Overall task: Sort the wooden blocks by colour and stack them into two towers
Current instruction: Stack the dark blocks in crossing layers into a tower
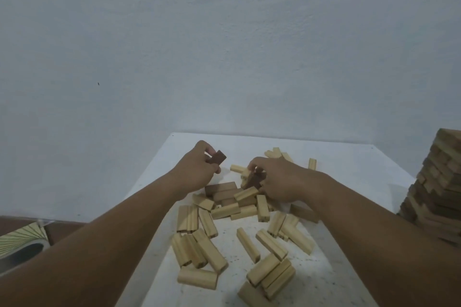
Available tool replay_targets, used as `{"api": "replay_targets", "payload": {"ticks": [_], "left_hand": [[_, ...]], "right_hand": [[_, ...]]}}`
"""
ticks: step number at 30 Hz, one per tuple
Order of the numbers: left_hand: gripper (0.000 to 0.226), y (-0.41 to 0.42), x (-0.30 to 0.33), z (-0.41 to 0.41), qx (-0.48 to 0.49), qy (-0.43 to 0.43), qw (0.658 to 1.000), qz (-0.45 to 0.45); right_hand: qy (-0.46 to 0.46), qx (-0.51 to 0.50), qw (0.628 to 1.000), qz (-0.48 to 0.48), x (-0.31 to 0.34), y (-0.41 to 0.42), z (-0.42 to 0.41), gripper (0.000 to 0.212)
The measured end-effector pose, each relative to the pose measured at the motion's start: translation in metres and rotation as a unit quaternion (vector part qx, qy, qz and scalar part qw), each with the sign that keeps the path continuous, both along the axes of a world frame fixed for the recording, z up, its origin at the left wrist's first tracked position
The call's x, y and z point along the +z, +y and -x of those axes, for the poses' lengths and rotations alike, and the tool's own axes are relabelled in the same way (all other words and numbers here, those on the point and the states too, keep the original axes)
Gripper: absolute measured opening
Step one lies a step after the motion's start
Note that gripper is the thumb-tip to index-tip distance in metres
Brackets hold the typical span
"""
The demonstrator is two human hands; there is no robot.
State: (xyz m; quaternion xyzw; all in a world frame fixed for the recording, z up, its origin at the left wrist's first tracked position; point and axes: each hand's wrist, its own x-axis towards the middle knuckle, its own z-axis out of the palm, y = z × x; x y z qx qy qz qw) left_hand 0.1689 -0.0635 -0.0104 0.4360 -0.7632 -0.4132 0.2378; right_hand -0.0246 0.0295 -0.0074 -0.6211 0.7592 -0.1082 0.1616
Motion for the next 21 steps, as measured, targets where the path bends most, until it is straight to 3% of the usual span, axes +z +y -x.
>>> {"api": "replay_targets", "payload": {"ticks": [12, 16, 21], "left_hand": [[0.026, 0.052, 0.009, -0.022, 0.039, 0.092, 0.995, -0.006], [0.025, 0.082, 0.016, -0.022, 0.056, 0.147, 0.987, -0.030], [0.021, 0.118, 0.021, -0.014, 0.066, 0.231, 0.967, -0.084]], "right_hand": [[0.027, 0.001, 0.999, 0.047, 0.008, 0.013, 0.006, 0.043], [0.009, -0.024, 0.996, 0.080, -0.003, 0.026, 0.004, 0.018], [0.040, -0.040, 0.986, 0.158, 0.004, 0.048, -0.002, 0.016]]}}
